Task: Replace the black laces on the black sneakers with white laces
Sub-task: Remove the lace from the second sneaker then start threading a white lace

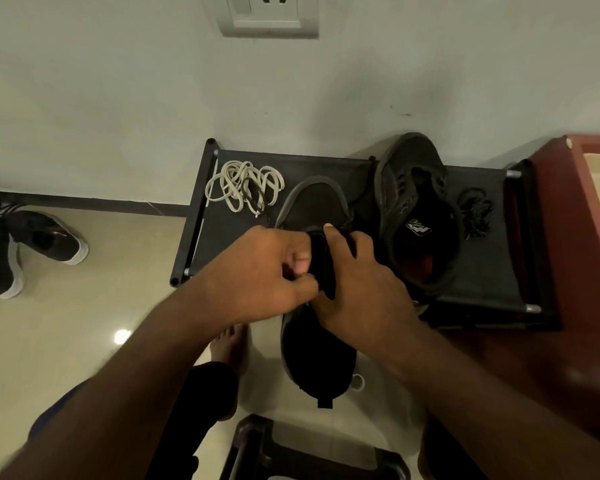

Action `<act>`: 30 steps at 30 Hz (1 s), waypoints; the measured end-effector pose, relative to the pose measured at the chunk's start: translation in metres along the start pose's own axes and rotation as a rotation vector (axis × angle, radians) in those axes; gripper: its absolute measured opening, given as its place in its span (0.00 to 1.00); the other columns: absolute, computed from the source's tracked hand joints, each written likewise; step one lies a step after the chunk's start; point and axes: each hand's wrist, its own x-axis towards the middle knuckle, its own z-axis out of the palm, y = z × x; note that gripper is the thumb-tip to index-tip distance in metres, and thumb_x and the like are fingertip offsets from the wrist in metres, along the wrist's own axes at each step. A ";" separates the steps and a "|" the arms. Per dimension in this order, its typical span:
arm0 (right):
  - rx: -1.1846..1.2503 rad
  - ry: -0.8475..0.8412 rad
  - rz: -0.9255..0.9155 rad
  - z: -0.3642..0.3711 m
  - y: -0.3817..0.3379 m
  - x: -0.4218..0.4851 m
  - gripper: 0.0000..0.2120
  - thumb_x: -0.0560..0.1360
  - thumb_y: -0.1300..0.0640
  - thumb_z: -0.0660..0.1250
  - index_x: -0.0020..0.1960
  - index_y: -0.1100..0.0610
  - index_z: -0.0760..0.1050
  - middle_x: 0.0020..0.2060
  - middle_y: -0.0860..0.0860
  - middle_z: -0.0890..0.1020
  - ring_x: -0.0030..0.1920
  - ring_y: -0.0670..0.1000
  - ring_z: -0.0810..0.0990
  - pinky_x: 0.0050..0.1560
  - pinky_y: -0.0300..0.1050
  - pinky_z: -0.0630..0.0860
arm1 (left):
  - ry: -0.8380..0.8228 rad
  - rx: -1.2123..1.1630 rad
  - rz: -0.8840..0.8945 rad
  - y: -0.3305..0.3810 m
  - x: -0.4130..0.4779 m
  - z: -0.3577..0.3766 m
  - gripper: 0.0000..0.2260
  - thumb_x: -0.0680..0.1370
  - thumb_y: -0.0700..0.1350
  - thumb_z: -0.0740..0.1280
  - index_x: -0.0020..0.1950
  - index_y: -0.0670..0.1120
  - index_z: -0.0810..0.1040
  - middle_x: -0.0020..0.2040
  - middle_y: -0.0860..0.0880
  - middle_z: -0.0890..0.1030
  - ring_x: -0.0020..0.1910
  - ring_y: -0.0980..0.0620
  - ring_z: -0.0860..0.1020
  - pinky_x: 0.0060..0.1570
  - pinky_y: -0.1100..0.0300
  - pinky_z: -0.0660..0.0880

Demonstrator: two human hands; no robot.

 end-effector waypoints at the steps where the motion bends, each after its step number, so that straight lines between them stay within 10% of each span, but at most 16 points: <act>1: -0.013 -0.001 0.000 0.001 0.000 -0.001 0.41 0.76 0.42 0.64 0.80 0.46 0.43 0.73 0.54 0.57 0.56 0.60 0.79 0.45 0.50 0.73 | -0.057 -0.061 -0.033 0.004 -0.003 -0.003 0.08 0.76 0.39 0.68 0.37 0.46 0.76 0.30 0.49 0.80 0.29 0.54 0.79 0.33 0.59 0.77; 8: 0.019 0.023 -0.005 0.002 0.002 -0.002 0.45 0.76 0.42 0.64 0.79 0.44 0.35 0.73 0.50 0.58 0.46 0.50 0.74 0.43 0.45 0.72 | -0.145 0.458 -0.523 -0.044 0.009 -0.009 0.14 0.82 0.51 0.62 0.41 0.44 0.77 0.42 0.44 0.81 0.38 0.47 0.81 0.39 0.54 0.79; 12: 0.091 0.022 -0.018 0.003 -0.001 -0.004 0.35 0.75 0.45 0.68 0.76 0.47 0.52 0.71 0.50 0.59 0.54 0.55 0.78 0.46 0.44 0.74 | 0.390 0.001 -0.208 -0.034 0.032 0.009 0.04 0.79 0.48 0.67 0.48 0.49 0.81 0.44 0.53 0.81 0.44 0.56 0.80 0.41 0.64 0.74; 18: 0.230 0.090 0.052 -0.003 0.003 -0.005 0.22 0.73 0.45 0.71 0.56 0.50 0.61 0.53 0.46 0.66 0.46 0.49 0.74 0.41 0.44 0.75 | 0.150 0.142 -0.008 -0.027 0.045 0.026 0.18 0.73 0.40 0.71 0.62 0.54 0.80 0.74 0.47 0.62 0.74 0.49 0.58 0.69 0.57 0.60; 22: 0.129 0.024 -0.002 -0.005 0.003 -0.008 0.16 0.76 0.47 0.68 0.51 0.49 0.61 0.50 0.47 0.67 0.44 0.48 0.73 0.37 0.40 0.68 | 0.163 0.254 0.019 -0.023 0.050 0.033 0.17 0.76 0.42 0.69 0.62 0.56 0.79 0.77 0.47 0.61 0.75 0.47 0.56 0.72 0.41 0.62; 30: 0.012 -0.046 -0.096 -0.007 0.003 -0.005 0.14 0.77 0.49 0.65 0.58 0.52 0.65 0.52 0.48 0.70 0.41 0.52 0.74 0.33 0.41 0.64 | 0.342 0.255 0.026 -0.021 0.058 0.040 0.05 0.77 0.42 0.69 0.52 0.48 0.82 0.70 0.44 0.69 0.69 0.45 0.66 0.64 0.44 0.71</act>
